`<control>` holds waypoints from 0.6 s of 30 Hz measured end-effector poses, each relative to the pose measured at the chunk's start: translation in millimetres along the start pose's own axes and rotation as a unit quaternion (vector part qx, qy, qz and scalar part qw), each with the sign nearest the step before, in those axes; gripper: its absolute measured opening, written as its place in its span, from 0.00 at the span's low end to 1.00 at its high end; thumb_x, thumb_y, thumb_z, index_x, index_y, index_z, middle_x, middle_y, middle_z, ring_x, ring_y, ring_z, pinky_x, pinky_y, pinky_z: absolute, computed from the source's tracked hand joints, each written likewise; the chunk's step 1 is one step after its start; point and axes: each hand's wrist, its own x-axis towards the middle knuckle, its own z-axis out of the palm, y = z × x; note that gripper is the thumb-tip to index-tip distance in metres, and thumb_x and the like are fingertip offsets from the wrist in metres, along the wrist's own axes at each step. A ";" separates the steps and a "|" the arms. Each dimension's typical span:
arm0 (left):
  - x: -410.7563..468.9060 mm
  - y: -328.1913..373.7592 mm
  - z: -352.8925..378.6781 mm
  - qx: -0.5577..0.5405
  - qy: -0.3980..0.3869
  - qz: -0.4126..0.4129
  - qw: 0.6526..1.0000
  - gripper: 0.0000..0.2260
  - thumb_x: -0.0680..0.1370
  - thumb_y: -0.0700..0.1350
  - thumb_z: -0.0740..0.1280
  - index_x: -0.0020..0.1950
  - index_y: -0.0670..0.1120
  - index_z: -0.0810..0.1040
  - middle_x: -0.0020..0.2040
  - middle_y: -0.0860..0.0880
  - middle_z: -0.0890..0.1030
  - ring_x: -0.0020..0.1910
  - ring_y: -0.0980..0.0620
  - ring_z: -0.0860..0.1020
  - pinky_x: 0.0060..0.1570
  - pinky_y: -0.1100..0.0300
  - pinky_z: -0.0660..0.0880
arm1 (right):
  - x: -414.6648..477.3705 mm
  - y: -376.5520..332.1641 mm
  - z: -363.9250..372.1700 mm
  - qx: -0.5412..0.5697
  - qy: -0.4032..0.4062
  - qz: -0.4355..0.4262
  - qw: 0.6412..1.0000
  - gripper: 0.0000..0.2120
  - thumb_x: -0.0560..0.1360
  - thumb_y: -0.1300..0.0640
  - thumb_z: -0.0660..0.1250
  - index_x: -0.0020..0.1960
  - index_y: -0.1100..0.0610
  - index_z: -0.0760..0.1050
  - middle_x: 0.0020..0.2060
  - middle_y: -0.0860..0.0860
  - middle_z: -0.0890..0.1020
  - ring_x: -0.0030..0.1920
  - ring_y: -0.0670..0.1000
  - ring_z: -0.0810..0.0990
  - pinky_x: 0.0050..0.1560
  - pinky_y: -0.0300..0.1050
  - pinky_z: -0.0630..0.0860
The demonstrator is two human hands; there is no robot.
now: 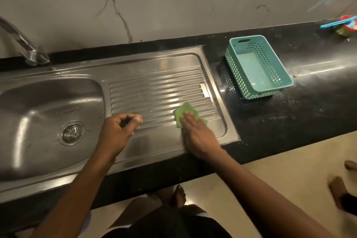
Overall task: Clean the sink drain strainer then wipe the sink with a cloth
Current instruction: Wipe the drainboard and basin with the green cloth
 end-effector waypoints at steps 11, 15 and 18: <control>-13.8 1.8 -25.0 -0.011 0.018 0.014 1.000 0.06 0.80 0.48 0.74 0.47 0.59 0.88 0.46 0.50 0.89 0.49 0.47 0.87 0.50 0.48 0.83 | 7.6 -55.3 19.6 0.020 0.058 0.154 0.986 0.27 0.81 0.58 0.55 0.80 0.61 0.62 0.81 0.61 0.61 0.82 0.60 0.56 0.82 0.59 0.51; -8.7 9.2 -40.7 -0.015 0.025 0.018 0.999 0.05 0.81 0.43 0.73 0.47 0.50 0.88 0.45 0.48 0.90 0.50 0.41 0.87 0.51 0.47 0.82 | 21.7 -167.6 65.0 0.079 -0.022 -0.015 0.997 0.31 0.81 0.56 0.61 0.82 0.59 0.59 0.83 0.58 0.56 0.84 0.59 0.48 0.83 0.59 0.41; -8.3 11.7 -53.7 -0.010 0.020 0.014 1.000 0.05 0.81 0.43 0.72 0.48 0.50 0.88 0.47 0.46 0.89 0.51 0.43 0.87 0.53 0.46 0.83 | 26.5 -226.1 84.6 0.039 -0.080 -0.117 0.989 0.33 0.79 0.53 0.65 0.82 0.57 0.61 0.82 0.57 0.60 0.84 0.59 0.50 0.83 0.62 0.44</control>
